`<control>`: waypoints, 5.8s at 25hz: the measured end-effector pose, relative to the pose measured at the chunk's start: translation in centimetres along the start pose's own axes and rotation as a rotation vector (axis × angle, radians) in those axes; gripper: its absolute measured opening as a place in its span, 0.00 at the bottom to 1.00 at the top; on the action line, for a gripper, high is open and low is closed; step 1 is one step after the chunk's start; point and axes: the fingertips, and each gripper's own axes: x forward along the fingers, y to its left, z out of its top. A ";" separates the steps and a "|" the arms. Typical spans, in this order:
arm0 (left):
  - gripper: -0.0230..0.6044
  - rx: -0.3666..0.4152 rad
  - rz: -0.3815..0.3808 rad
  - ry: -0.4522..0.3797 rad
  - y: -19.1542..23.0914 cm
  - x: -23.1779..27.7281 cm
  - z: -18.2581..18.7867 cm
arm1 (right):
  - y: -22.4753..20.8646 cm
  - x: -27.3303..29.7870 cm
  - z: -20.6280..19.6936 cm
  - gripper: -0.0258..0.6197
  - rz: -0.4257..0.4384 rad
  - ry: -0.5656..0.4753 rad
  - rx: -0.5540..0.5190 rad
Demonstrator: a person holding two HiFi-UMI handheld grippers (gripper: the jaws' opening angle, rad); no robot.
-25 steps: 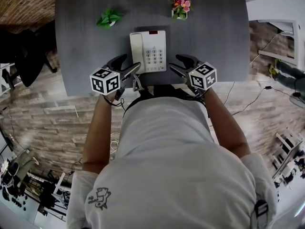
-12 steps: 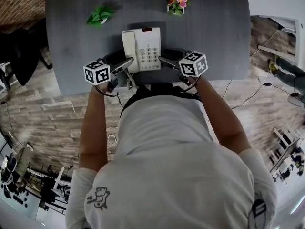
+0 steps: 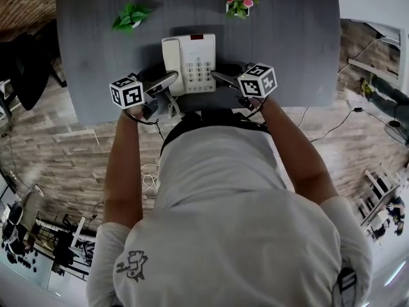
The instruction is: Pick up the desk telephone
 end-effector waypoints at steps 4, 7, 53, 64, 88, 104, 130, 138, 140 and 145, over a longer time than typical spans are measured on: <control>0.56 0.000 -0.001 0.009 0.3 0.1 0.0 | -0.2 0.3 0.0 0.22 0.014 -0.008 0.027; 0.56 -0.002 -0.003 0.011 0.2 0.0 -0.1 | -0.2 0.2 0.0 0.19 0.022 -0.021 0.048; 0.51 0.245 0.019 -0.110 -11.7 -8.3 6.9 | 11.9 -4.6 5.9 0.17 -0.062 -0.245 -0.061; 0.51 0.311 -0.025 -0.161 -15.1 -11.6 6.9 | 16.7 -6.6 7.6 0.16 -0.122 -0.335 -0.169; 0.51 0.297 -0.041 -0.177 -17.3 -13.1 4.0 | 19.6 -7.8 4.4 0.16 -0.148 -0.317 -0.156; 0.51 0.276 0.045 -0.238 -23.2 -4.0 0.9 | 14.5 -17.4 1.8 0.15 -0.063 -0.278 -0.184; 0.51 0.216 0.170 -0.286 -27.9 -3.2 -10.3 | 16.3 -21.5 -7.1 0.14 0.060 -0.232 -0.191; 0.51 0.226 0.160 -0.268 -28.9 -4.6 -11.2 | 18.2 -21.5 -8.2 0.14 0.059 -0.265 -0.175; 0.51 0.235 0.156 -0.267 -29.3 -5.5 -11.9 | 19.2 -21.4 -9.1 0.14 0.057 -0.271 -0.173; 0.51 0.258 0.147 -0.255 -30.4 -7.8 -13.8 | 22.0 -21.0 -11.1 0.14 0.044 -0.291 -0.172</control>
